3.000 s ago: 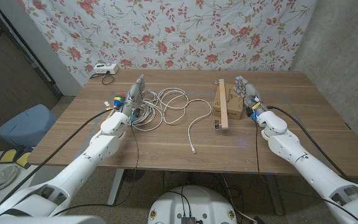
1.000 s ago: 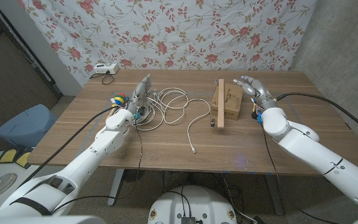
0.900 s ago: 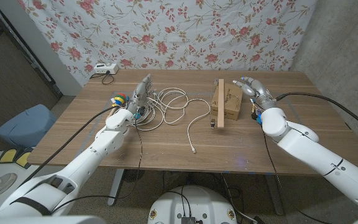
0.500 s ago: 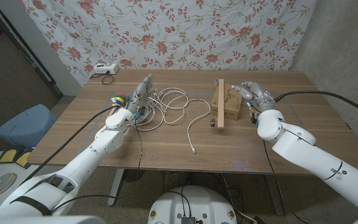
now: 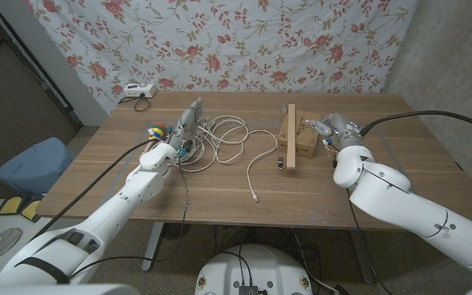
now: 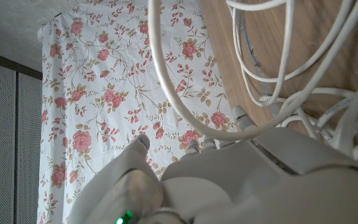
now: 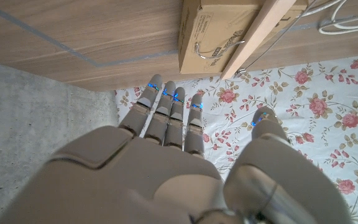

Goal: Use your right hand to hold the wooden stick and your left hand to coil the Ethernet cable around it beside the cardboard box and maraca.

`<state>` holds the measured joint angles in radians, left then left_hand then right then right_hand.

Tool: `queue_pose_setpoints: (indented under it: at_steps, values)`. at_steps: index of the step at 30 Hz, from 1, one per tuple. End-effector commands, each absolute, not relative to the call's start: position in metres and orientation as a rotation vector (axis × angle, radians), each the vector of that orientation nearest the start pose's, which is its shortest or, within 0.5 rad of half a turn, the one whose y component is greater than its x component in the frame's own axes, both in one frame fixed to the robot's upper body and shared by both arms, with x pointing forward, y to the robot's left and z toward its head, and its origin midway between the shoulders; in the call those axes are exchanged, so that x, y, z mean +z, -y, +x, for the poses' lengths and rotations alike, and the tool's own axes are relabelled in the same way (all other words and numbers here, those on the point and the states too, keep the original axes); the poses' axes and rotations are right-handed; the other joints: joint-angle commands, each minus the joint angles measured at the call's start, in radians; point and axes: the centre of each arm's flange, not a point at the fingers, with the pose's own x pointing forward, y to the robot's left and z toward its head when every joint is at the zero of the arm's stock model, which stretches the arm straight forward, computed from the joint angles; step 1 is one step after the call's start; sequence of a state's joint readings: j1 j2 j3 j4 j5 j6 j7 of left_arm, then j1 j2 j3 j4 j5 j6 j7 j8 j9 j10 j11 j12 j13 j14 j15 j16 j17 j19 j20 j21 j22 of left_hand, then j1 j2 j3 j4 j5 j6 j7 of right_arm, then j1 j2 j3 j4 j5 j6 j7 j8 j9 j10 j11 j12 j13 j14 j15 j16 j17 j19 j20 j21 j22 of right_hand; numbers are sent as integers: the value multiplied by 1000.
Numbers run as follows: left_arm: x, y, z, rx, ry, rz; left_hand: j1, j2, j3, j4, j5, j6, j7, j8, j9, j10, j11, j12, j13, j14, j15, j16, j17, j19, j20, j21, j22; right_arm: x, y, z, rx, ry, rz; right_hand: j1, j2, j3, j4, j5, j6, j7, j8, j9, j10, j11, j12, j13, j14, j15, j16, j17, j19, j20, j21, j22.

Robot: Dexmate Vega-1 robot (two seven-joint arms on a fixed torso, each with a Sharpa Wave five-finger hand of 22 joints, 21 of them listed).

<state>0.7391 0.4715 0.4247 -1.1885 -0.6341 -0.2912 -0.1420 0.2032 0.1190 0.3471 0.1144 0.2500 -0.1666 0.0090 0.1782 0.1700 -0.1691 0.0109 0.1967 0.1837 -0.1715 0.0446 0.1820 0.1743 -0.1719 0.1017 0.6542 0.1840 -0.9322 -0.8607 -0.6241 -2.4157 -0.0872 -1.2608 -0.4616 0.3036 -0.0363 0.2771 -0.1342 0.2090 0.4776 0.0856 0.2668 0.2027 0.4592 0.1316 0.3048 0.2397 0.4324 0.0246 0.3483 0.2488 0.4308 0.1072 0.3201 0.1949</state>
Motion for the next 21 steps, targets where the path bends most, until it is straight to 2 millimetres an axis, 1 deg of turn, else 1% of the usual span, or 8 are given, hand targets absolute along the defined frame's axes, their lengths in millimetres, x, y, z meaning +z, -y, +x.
queue_pose_setpoints:
  at_steps: [1, 5, 8, 9, 13, 15, 18, 21]
  values:
    - [-15, -262, 672, -324, 585, 10, -1, -5, -1, -2, 4, -58, 6, 3, 1, -64, 6, 6, 4, -73, 3, 5, 3, -72, 6, -2, 1, 1, 210, 467, -317, 173, -1120, 2, -8, -8, -1, 5, 5, 0, 2, 3, 12, -1, 7, 5, 6, 0, 8, 4, 12, 1, 6, 2]
    - [-16, -262, 672, -322, 584, 6, -1, -5, -2, -2, 4, -58, 6, 3, 1, -63, 6, 6, 4, -73, 3, 5, 3, -72, 7, -3, 1, 3, 208, 469, -265, 129, -1140, -4, -17, -20, 2, 9, -19, 0, -12, 4, -13, 3, -3, 9, -21, 4, -1, 10, 3, 4, 2, 3]
    - [-16, -262, 672, -321, 583, 5, -2, -5, -2, -2, 4, -58, 6, 3, 1, -63, 6, 6, 4, -73, 3, 5, 3, -72, 7, -3, 1, 6, 206, 470, -242, 74, -1165, -8, -17, -22, 4, 10, -20, 1, -13, 4, -13, 2, -3, 10, -20, 6, 0, 12, 1, 5, 1, 3]
    - [-17, -262, 672, -321, 583, 5, -2, -5, -2, -2, 5, -58, 6, 2, 1, -63, 6, 6, 4, -73, 3, 5, 3, -72, 7, -3, 1, 7, 205, 471, -232, 54, -1171, -11, -18, -24, 6, 11, -15, 4, -11, 4, -11, 6, -2, 10, -20, 7, 1, 13, 1, 5, 1, 3]
    - [-16, -262, 673, -318, 583, 4, -2, -5, -2, -3, 5, -58, 6, 2, 2, -65, 7, 6, 4, -74, 2, 4, 3, -71, 7, -4, 1, 10, 199, 473, -212, -8, -1203, -30, -20, -36, 17, 13, 9, 5, -5, 5, 8, 7, 6, 13, -2, 11, 9, 19, 6, 9, 3, 4]
    - [-16, -262, 673, -319, 584, 4, -2, -5, -3, -3, 5, -59, 6, 2, 2, -65, 7, 6, 4, -74, 3, 4, 3, -71, 6, -5, 1, 11, 197, 475, -193, -47, -1220, -48, -26, -48, 26, 16, 34, 9, 3, 7, 33, 9, 16, 16, 29, 10, 22, 24, 14, 11, 5, 4]
    - [-16, -263, 673, -319, 584, 3, -2, -5, -3, -3, 5, -59, 7, 2, 2, -66, 6, 5, 4, -75, 3, 4, 3, -71, 6, -5, 1, 11, 194, 477, -181, -86, -1235, -61, -33, -59, 31, 20, 64, 11, 12, 8, 58, 12, 26, 19, 55, 6, 32, 28, 28, 15, 11, 5]
    - [-16, -263, 673, -320, 584, 3, -2, -5, -3, -3, 5, -60, 6, 2, 2, -66, 8, 6, 4, -75, 4, 4, 3, -71, 6, -6, 1, 11, 192, 478, -183, -113, -1253, -64, -36, -63, 32, 22, 68, 11, 12, 8, 64, 12, 28, 20, 60, 10, 34, 29, 32, 14, 12, 5]
